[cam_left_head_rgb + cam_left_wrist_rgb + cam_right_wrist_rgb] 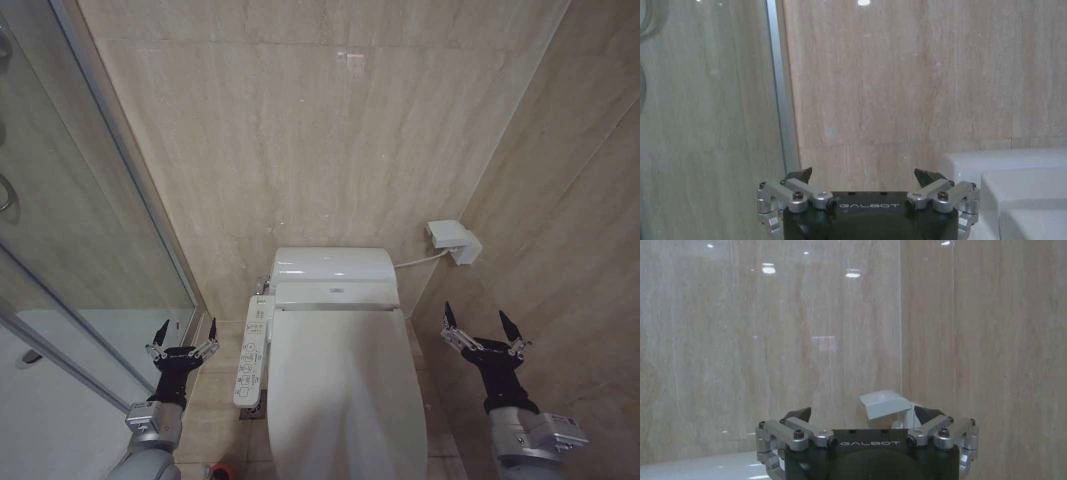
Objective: Open the toilet lid, clean the toilet bowl with a toilet brush, close the toilet lid, and flush.
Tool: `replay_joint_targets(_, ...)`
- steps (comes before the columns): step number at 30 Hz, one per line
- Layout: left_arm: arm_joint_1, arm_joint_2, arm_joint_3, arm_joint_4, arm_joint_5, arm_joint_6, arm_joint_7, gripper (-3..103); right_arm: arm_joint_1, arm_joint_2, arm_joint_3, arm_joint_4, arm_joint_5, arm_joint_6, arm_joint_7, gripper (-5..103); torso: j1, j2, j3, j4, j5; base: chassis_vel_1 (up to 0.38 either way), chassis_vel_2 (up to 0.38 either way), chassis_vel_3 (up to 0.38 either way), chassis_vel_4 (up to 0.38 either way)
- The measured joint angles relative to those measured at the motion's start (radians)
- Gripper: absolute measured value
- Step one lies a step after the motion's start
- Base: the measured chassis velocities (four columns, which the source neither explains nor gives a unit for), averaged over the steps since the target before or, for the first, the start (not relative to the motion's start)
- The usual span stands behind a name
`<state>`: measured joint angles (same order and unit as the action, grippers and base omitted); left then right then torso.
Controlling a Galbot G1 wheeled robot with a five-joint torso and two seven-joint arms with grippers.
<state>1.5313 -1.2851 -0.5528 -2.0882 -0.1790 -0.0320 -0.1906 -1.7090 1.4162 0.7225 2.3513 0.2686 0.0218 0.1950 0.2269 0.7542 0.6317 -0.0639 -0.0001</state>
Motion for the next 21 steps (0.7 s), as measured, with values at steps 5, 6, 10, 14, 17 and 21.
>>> replay_joint_targets(5, 0.001, 0.001, -0.002, 0.000, 0.000, -0.001, 0.001, 100, 0.000, 0.000, 0.000, 0.000, 0.000, 0.000, 0.000, 100, -0.001, 0.000, 0.000, -0.0003, 0.0001, -0.010, 0.004, 0.007, -0.008)
replay_joint_targets(6, 0.001, 0.001, -0.003, 0.000, 0.000, -0.002, 0.001, 100, 0.000, 0.000, 0.000, 0.000, 0.000, 0.000, 0.000, 100, -0.001, 0.000, 0.000, -0.0003, 0.0001, 0.000, 0.000, 0.000, 0.000)
replay_joint_targets(10, 0.001, 0.001, -0.003, 0.000, 0.000, -0.002, 0.002, 100, 0.000, 0.000, 0.000, 0.000, 0.000, 0.000, 0.000, 100, -0.001, 0.000, 0.000, -0.0001, 0.0001, 0.000, 0.000, 0.000, 0.000)
replay_joint_targets(14, -0.001, 0.001, -0.003, 0.002, 0.000, -0.003, 0.003, 100, 0.000, 0.000, 0.000, 0.000, 0.000, 0.000, 0.000, 100, -0.001, 0.000, 0.000, -0.0001, 0.0001, -0.074, 0.064, 0.072, -0.049)
replay_joint_targets(17, -0.002, 0.001, -0.003, 0.003, 0.000, -0.004, 0.013, 100, 0.000, 0.000, 0.000, 0.000, 0.000, 0.000, 0.000, 100, -0.001, 0.000, 0.000, -0.0002, -0.0001, -0.106, 0.125, 0.124, -0.117)
replay_joint_targets(21, -0.004, 0.001, -0.003, 0.004, -0.001, -0.011, 0.028, 100, 0.000, 0.000, 0.000, 0.000, 0.000, 0.000, 0.000, 100, 0.000, 0.000, 0.000, -0.0005, 0.0001, -0.057, 0.088, 0.086, -0.082)
